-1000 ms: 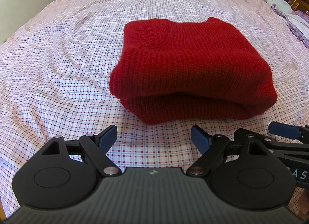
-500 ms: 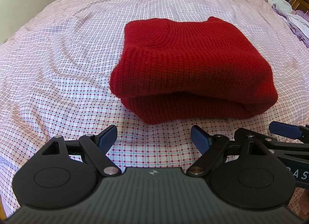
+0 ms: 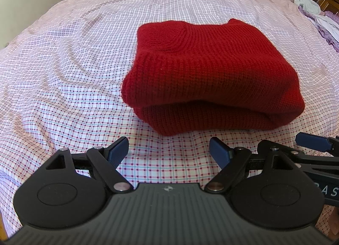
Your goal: Fold small clothes
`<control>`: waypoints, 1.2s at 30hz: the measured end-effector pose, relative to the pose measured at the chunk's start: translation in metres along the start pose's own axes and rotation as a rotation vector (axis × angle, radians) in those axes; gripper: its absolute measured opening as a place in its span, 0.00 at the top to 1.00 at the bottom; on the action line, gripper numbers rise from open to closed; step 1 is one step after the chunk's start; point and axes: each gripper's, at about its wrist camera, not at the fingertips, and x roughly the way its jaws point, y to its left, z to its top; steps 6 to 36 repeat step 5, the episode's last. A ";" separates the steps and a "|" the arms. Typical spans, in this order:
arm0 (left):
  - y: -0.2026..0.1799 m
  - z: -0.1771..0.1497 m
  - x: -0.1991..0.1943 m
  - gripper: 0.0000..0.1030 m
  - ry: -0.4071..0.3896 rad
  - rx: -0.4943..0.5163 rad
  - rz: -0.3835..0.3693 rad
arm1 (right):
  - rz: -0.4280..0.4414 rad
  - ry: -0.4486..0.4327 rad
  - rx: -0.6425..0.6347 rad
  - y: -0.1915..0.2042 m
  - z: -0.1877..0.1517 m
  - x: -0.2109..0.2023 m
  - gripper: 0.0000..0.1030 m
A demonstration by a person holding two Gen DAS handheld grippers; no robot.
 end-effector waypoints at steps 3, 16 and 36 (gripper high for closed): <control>0.002 0.000 0.001 0.16 0.004 -0.003 0.001 | -0.001 -0.001 -0.001 0.000 0.000 0.000 0.20; 0.004 0.000 0.002 0.16 0.014 -0.008 -0.002 | 0.000 -0.002 -0.001 0.001 0.001 -0.001 0.20; 0.004 0.000 0.002 0.16 0.014 -0.008 -0.002 | 0.000 -0.002 -0.001 0.001 0.001 -0.001 0.20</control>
